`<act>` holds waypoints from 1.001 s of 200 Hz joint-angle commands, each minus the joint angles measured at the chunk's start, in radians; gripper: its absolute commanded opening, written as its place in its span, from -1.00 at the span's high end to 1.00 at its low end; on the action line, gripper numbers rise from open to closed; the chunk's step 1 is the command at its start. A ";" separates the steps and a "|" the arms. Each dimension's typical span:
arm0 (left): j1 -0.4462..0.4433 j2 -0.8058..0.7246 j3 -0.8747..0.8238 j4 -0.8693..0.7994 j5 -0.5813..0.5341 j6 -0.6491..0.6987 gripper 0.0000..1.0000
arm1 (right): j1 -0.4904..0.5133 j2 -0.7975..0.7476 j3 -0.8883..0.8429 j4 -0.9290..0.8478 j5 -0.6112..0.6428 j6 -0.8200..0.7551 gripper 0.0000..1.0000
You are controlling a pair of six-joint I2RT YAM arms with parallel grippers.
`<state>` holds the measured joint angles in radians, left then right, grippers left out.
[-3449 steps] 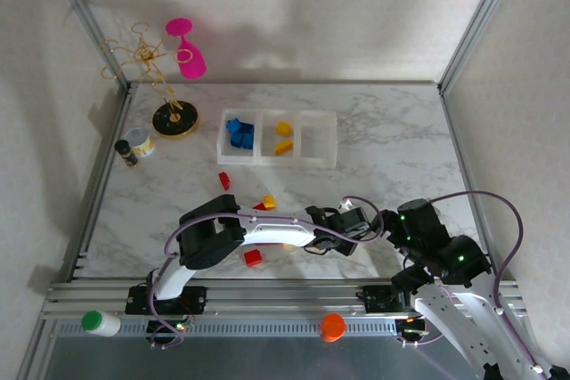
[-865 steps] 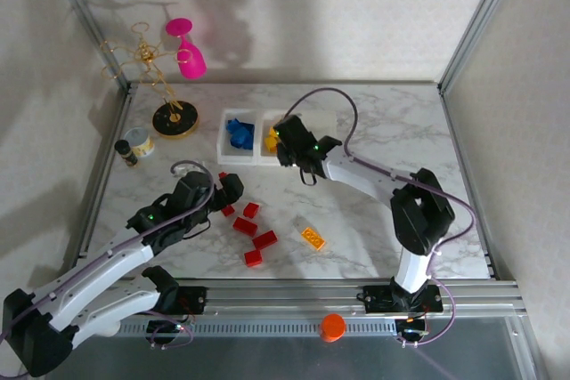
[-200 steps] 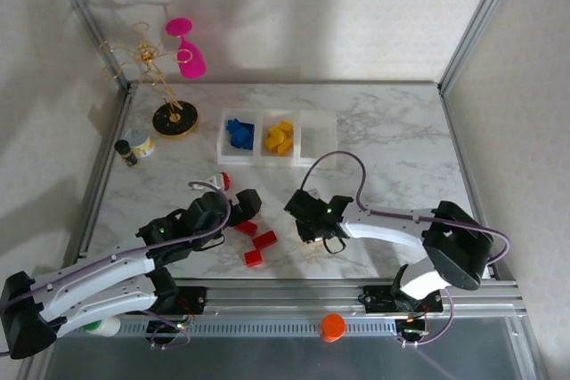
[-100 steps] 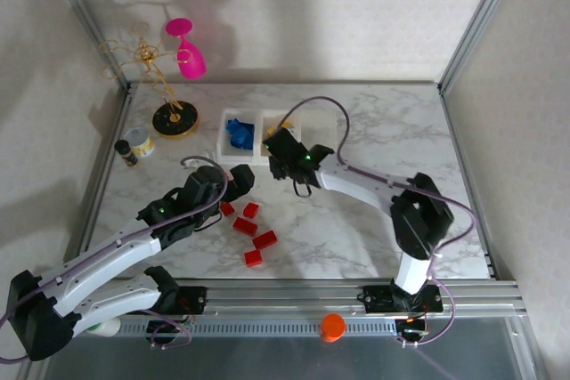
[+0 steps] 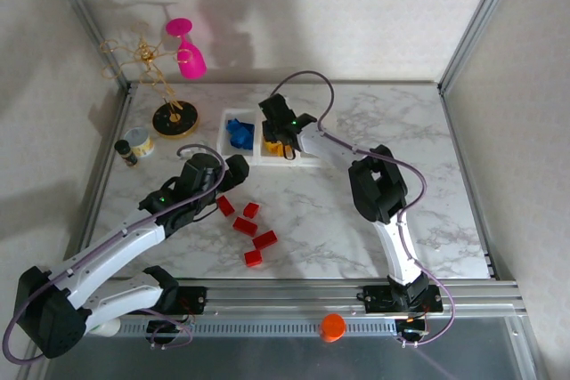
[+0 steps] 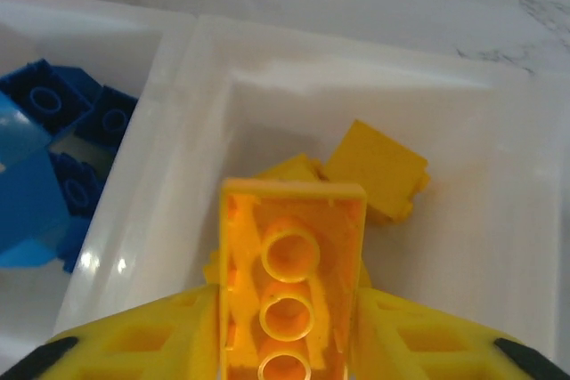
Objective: Sort the legos into containers by color
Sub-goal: Place the lego in the container, then pick up the lego from the center of the table.
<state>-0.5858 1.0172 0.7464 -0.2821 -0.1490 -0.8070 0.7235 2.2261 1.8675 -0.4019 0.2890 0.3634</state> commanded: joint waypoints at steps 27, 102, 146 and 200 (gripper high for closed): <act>0.011 0.001 0.036 0.004 0.033 0.021 -0.99 | 0.003 0.015 0.100 -0.025 -0.041 -0.031 -0.08; 0.009 -0.104 -0.023 -0.042 0.123 0.006 -0.99 | 0.064 -0.330 -0.315 0.062 -0.095 0.007 -0.20; 0.010 -0.204 -0.062 -0.137 0.118 -0.007 -0.99 | 0.163 -0.446 -0.511 0.049 -0.110 0.060 -0.31; 0.010 -0.277 -0.091 -0.238 0.064 -0.025 -0.99 | 0.327 -0.438 -0.580 0.052 -0.066 0.236 -0.42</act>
<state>-0.5835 0.7662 0.6716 -0.4442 -0.0517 -0.8158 0.9863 1.7882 1.3117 -0.3664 0.2008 0.5072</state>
